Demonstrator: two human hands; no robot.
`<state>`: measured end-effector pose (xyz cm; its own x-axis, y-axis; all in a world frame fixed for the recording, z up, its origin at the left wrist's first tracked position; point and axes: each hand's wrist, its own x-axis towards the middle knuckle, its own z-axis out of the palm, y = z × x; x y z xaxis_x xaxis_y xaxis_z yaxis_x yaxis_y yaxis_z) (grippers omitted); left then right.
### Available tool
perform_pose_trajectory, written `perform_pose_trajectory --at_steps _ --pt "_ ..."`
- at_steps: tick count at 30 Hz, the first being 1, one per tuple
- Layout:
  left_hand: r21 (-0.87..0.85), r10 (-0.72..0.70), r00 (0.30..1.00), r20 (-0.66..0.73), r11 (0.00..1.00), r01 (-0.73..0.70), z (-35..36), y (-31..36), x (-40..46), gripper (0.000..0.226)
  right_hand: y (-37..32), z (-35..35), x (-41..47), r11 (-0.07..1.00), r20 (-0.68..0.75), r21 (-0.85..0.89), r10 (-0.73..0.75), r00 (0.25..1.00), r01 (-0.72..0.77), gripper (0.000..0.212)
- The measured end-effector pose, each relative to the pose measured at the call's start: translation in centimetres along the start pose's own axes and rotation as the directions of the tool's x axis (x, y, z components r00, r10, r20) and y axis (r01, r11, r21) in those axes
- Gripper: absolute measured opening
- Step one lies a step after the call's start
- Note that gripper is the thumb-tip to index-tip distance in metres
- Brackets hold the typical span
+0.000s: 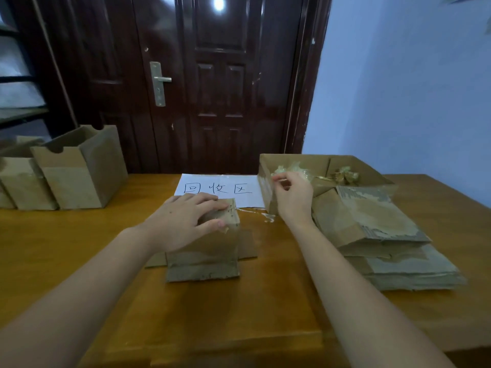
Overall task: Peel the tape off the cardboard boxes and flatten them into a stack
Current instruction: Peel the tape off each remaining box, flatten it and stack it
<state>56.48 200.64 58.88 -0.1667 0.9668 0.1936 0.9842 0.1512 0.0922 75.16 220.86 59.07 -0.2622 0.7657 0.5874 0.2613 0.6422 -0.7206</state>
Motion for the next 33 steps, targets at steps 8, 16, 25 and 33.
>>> perform_pose_trajectory --at_steps 8,16,25,33 --pt "-0.014 -0.013 1.000 0.002 1.000 0.013 0.2 0.4 0.4 0.071 2.1 -0.2 5.2 0.869 0.209 -0.493 0.072 0.975 0.041 0.017" --pt "-0.028 -0.005 1.000 0.010 1.000 0.005 -0.1 0.4 0.4 0.072 1.3 0.6 6.1 0.755 0.337 -0.652 0.205 0.919 0.071 0.036" --pt "-0.011 -0.003 0.999 -0.034 1.000 0.002 0.2 0.4 0.3 0.070 0.0 -0.8 4.6 0.787 0.398 -0.603 0.155 0.904 0.131 0.034" --pt "-0.039 -0.027 0.964 -0.265 0.999 0.017 0.5 0.9 -0.6 0.071 -6.3 -1.5 -1.2 0.888 0.801 -0.220 -0.071 0.594 0.403 0.074"
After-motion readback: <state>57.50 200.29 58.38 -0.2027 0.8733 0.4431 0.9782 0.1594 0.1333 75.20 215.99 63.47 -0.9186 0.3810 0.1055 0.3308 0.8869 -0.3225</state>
